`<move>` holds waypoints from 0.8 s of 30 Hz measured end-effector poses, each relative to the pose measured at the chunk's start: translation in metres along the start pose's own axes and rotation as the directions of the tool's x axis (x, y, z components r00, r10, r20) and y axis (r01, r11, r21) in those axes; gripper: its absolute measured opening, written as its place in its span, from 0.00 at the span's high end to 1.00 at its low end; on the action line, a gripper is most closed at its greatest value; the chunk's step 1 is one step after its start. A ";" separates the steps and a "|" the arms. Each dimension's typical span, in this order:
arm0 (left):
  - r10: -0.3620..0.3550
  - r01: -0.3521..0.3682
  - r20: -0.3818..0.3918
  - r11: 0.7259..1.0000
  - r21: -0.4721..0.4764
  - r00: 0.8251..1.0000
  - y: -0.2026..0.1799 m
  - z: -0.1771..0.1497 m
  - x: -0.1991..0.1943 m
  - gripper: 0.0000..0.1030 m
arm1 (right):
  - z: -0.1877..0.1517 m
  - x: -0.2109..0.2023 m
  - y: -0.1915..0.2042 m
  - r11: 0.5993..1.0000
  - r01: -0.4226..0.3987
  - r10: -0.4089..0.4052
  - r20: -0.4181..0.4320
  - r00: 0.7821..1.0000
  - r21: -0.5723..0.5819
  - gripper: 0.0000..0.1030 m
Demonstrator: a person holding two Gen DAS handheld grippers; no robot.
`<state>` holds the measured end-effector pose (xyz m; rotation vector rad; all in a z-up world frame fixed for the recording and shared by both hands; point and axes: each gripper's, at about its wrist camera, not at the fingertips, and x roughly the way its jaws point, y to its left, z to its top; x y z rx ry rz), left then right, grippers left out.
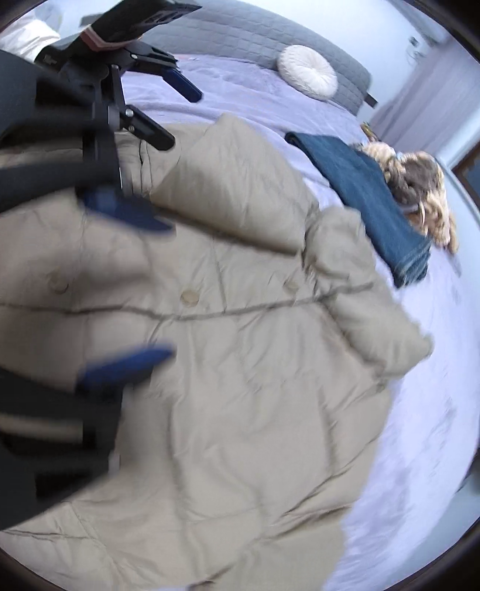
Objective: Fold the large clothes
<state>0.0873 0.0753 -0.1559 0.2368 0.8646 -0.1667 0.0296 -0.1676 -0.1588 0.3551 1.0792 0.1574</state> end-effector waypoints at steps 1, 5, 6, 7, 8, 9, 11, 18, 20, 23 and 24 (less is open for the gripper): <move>0.034 -0.034 -0.027 0.999 -0.018 0.999 0.015 -0.009 0.003 0.00 | 0.001 0.001 0.016 0.998 0.006 -0.005 0.005 1.000 -0.064 0.17; 0.085 -0.091 -0.166 0.995 -0.030 0.983 0.046 -0.045 0.022 0.00 | -0.001 0.018 0.079 0.938 0.109 -0.105 0.029 0.994 -0.328 0.17; 0.091 -0.094 -0.189 0.996 -0.005 0.978 0.045 -0.048 0.029 0.00 | -0.004 0.027 0.095 0.903 0.156 -0.152 0.044 0.987 -0.401 0.17; 0.099 -0.096 -0.204 0.995 0.024 0.974 0.040 -0.050 0.036 0.00 | -0.004 0.036 0.108 0.869 0.196 -0.189 0.059 0.980 -0.455 0.17; 0.102 -0.096 -0.205 0.995 0.040 0.973 0.037 -0.052 0.041 0.00 | -0.006 0.044 0.119 0.834 0.231 -0.223 0.077 0.972 -0.501 0.17; 0.114 -0.109 -0.197 0.993 0.034 0.974 0.035 -0.051 0.045 0.00 | -0.005 0.053 0.128 0.808 0.254 -0.244 0.091 0.966 -0.531 0.17; 0.140 -0.152 -0.186 0.987 -0.051 0.973 0.042 -0.039 0.053 0.00 | 0.003 0.070 0.139 0.788 0.281 -0.265 0.109 0.958 -0.548 0.17; 0.187 -0.231 -0.178 0.935 -0.271 0.966 0.075 -0.034 0.063 0.00 | 0.053 0.061 0.100 0.879 0.406 -0.351 0.238 0.906 -0.248 0.17; 0.198 -0.237 -0.172 0.938 -0.253 0.965 0.073 -0.036 0.064 0.00 | 0.055 0.047 0.062 0.915 0.391 -0.362 0.223 0.905 -0.101 0.17; 0.180 -0.224 -0.181 0.940 -0.259 0.967 0.076 -0.037 0.066 0.00 | 0.046 0.046 0.007 0.944 0.324 -0.330 0.140 0.933 0.064 0.19; 0.170 -0.215 -0.185 0.942 -0.257 0.968 0.078 -0.036 0.066 0.00 | 0.042 0.050 -0.008 0.946 0.308 -0.318 0.107 0.942 0.101 0.19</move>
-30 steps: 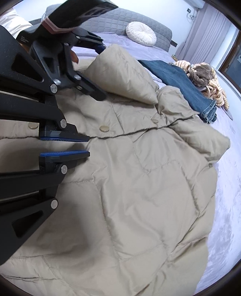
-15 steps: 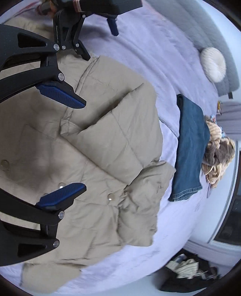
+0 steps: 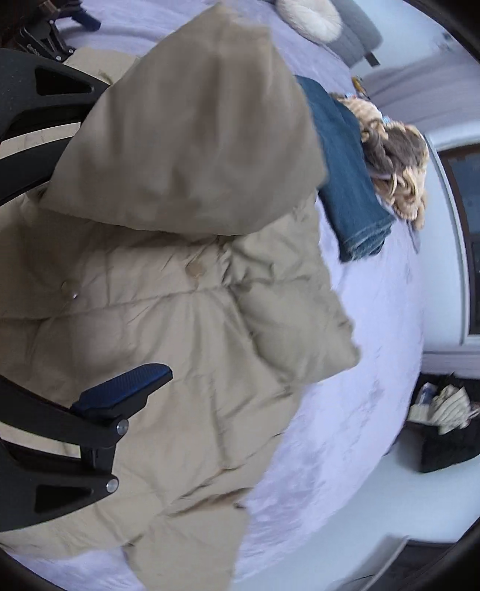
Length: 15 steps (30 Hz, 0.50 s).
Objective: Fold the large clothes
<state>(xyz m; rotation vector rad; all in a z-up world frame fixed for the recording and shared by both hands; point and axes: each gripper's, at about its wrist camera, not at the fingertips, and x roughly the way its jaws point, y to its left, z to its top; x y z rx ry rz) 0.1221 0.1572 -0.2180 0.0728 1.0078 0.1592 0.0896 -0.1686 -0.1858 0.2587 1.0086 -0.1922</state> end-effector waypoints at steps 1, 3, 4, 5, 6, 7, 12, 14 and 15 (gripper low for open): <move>-0.019 0.019 -0.011 1.000 0.005 1.000 0.002 0.001 -0.003 0.00 | -0.005 0.008 -0.013 0.999 -0.012 0.013 -0.040 0.999 0.039 0.21; -0.125 0.125 -0.027 0.992 -0.008 0.992 0.012 0.003 -0.015 0.00 | -0.015 0.019 -0.042 0.986 -0.075 0.089 -0.092 0.992 0.149 0.26; -0.207 0.206 -0.029 0.978 -0.038 0.978 0.021 0.004 -0.024 0.00 | -0.017 0.019 -0.052 0.975 -0.118 0.136 -0.084 0.987 0.187 0.26; -0.289 0.286 -0.037 0.955 -0.072 0.957 0.030 0.007 -0.029 0.00 | -0.018 0.016 -0.058 0.968 -0.151 0.168 -0.074 0.983 0.202 0.25; -0.359 0.353 -0.046 0.930 -0.106 0.932 0.037 0.011 -0.030 0.00 | -0.018 0.014 -0.062 0.963 -0.175 0.193 -0.072 0.979 0.206 0.25; -0.418 0.407 -0.050 0.902 -0.148 0.907 0.044 0.018 -0.028 0.00 | -0.019 0.013 -0.065 0.956 -0.203 0.222 -0.072 0.972 0.212 0.25; -0.627 0.573 -0.073 0.748 -0.336 0.776 0.051 0.065 0.027 0.00 | -0.023 0.013 -0.087 0.878 -0.328 0.372 -0.066 0.926 0.348 0.25; -0.664 0.585 -0.119 0.718 -0.378 0.738 0.036 0.076 0.057 0.06 | -0.028 0.014 -0.095 0.840 -0.354 0.412 -0.057 0.910 0.411 0.31; -0.673 0.591 -0.135 0.714 -0.375 0.728 0.028 0.079 0.065 0.22 | -0.029 0.015 -0.100 0.825 -0.362 0.426 -0.057 0.903 0.434 0.34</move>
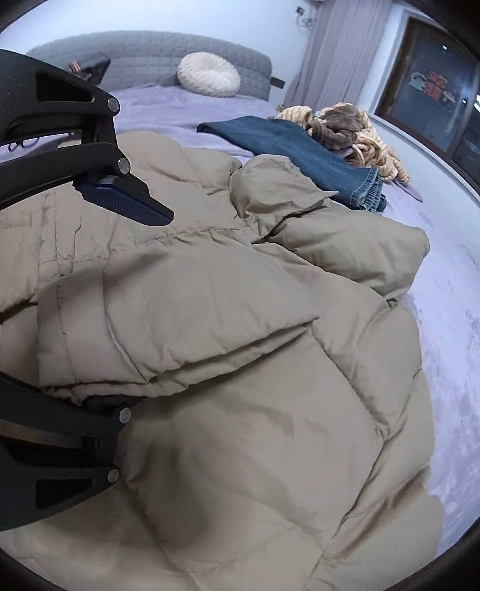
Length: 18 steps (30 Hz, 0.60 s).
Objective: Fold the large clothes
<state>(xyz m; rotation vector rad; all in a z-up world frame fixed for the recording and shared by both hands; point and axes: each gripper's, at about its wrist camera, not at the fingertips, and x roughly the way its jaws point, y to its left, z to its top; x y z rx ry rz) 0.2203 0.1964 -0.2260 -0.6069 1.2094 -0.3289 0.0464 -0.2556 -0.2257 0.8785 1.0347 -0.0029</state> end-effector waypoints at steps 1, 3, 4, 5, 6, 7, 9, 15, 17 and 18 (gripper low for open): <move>0.008 -0.007 -0.015 1.000 0.015 1.000 -0.005 0.003 0.009 0.32 | 0.000 0.003 0.000 1.000 -0.007 0.007 -0.008 1.000 0.020 0.42; 0.007 -0.007 0.005 0.998 0.056 1.000 -0.018 0.003 0.014 0.72 | 0.002 0.002 -0.003 1.000 -0.007 0.008 -0.023 1.000 0.030 0.65; 0.043 -0.048 0.053 0.995 0.087 0.998 -0.027 0.001 0.008 0.72 | 0.004 0.002 -0.001 1.000 -0.006 0.006 -0.027 1.000 0.008 0.85; 0.082 -0.096 0.111 0.987 0.125 0.990 -0.035 -0.003 0.000 0.79 | 0.007 0.000 0.005 0.999 0.011 -0.011 -0.017 1.000 -0.031 0.89; 0.122 -0.146 0.154 0.977 0.158 0.981 -0.041 -0.007 -0.005 0.83 | 0.009 -0.005 0.015 0.994 0.040 -0.039 0.009 0.999 -0.099 0.90; 0.159 -0.189 0.174 0.967 0.172 0.972 -0.044 -0.009 -0.006 0.83 | 0.010 -0.007 0.025 0.983 0.071 -0.066 0.033 0.997 -0.171 0.91; 0.227 -0.259 0.178 0.948 0.184 0.957 -0.045 -0.011 0.001 0.83 | 0.010 -0.008 0.042 0.942 0.156 -0.137 0.082 0.987 -0.297 0.91; 0.355 -0.396 0.199 0.887 0.238 0.914 -0.045 -0.020 0.028 0.83 | 0.008 0.015 0.024 0.916 0.225 -0.216 0.063 0.974 -0.333 0.91; 0.381 -0.429 0.214 0.863 0.267 0.899 -0.049 -0.022 0.029 0.83 | 0.005 0.009 0.020 0.915 0.222 -0.212 0.069 0.975 -0.336 0.88; 0.396 -0.448 0.224 0.850 0.277 0.890 -0.052 -0.022 0.027 0.82 | 0.003 0.006 0.020 0.909 0.235 -0.222 0.077 0.972 -0.344 0.86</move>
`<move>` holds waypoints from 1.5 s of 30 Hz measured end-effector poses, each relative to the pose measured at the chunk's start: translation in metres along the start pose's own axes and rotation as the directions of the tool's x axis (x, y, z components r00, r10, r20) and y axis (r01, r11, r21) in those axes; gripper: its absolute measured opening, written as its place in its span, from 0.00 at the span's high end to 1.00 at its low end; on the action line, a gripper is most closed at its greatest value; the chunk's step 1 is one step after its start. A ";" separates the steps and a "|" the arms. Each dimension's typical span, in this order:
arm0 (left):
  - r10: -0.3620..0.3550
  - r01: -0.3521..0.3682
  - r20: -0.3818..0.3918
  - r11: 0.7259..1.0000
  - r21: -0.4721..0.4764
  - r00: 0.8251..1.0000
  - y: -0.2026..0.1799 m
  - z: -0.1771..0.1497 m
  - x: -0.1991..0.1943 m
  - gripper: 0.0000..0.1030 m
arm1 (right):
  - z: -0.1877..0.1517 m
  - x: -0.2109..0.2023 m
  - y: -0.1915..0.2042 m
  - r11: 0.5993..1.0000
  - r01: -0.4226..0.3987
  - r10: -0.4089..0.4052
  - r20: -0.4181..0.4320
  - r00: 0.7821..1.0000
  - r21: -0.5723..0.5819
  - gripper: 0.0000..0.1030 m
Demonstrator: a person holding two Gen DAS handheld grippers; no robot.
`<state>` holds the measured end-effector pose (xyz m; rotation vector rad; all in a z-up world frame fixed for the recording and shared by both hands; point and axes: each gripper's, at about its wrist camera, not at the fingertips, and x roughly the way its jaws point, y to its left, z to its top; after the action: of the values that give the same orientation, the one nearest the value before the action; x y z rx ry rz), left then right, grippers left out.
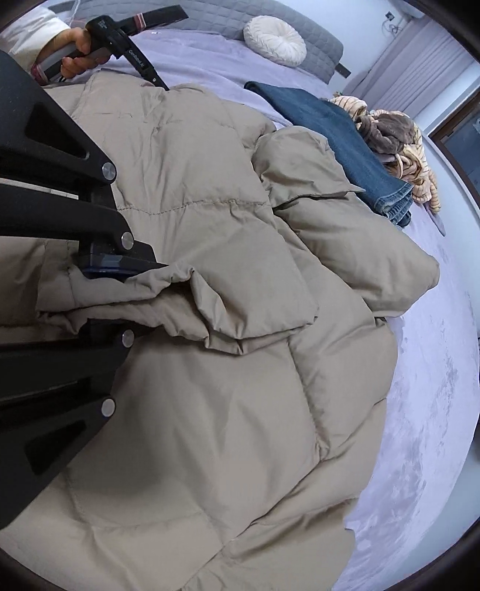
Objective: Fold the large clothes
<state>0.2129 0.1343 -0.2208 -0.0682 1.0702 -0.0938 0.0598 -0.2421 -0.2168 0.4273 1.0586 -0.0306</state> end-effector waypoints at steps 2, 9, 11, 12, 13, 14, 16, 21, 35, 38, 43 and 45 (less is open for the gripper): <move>0.024 -0.024 0.009 1.000 0.014 1.000 0.000 0.000 -0.007 0.82 | -0.003 -0.009 -0.001 0.999 0.042 -0.042 0.012 0.999 -0.029 0.78; 0.066 -0.068 0.059 0.997 0.030 0.996 0.001 -0.006 -0.058 0.82 | -0.020 -0.039 -0.014 0.927 0.339 -0.329 0.087 0.940 -0.159 0.77; 0.059 -0.061 0.060 0.997 0.042 0.996 -0.008 -0.011 -0.073 0.82 | -0.023 -0.052 -0.029 0.955 0.281 -0.276 0.063 0.959 -0.097 0.73; 0.055 -0.058 0.056 0.997 0.047 0.997 -0.012 -0.015 -0.081 0.82 | -0.022 -0.057 -0.035 0.968 0.246 -0.243 0.050 0.969 -0.059 0.72; 0.044 -0.046 0.045 0.998 0.053 0.998 -0.021 -0.019 -0.087 0.82 | -0.024 -0.063 -0.043 0.976 0.217 -0.216 0.036 0.976 -0.030 0.67; 0.030 -0.032 0.033 0.998 0.059 0.999 -0.030 -0.023 -0.092 0.82 | -0.026 -0.068 -0.049 0.982 0.191 -0.191 0.021 0.981 0.001 0.59; 0.018 -0.018 0.000 0.997 0.078 1.000 -0.054 -0.033 -0.097 0.82 | -0.028 -0.076 -0.061 0.989 0.130 -0.130 0.002 0.991 0.067 0.53; -0.075 0.081 -0.087 0.994 0.071 0.993 -0.127 -0.056 -0.097 0.82 | -0.036 -0.098 -0.096 0.975 0.036 -0.033 -0.018 0.999 0.218 0.45; -0.147 0.182 -0.172 0.961 0.208 0.974 -0.283 -0.091 -0.092 0.78 | -0.058 -0.156 -0.226 0.900 0.044 -0.058 0.017 0.998 0.434 0.30; -0.115 0.146 -0.155 0.966 0.211 0.981 -0.298 -0.095 -0.097 0.02 | -0.059 -0.160 -0.244 0.888 0.036 -0.050 0.017 0.999 0.459 0.30; -0.090 0.126 -0.150 0.961 0.247 0.985 -0.321 -0.101 -0.094 0.01 | -0.062 -0.163 -0.265 0.874 0.025 -0.039 0.018 0.999 0.486 0.30; -0.103 0.143 -0.164 0.958 0.248 0.981 -0.328 -0.100 -0.091 0.01 | -0.061 -0.164 -0.275 0.861 0.014 -0.029 0.023 0.999 0.509 0.29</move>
<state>0.0675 -0.1831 -0.1559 0.1104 1.1953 -0.3560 -0.1354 -0.5024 -0.1931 0.8933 1.0191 -0.3442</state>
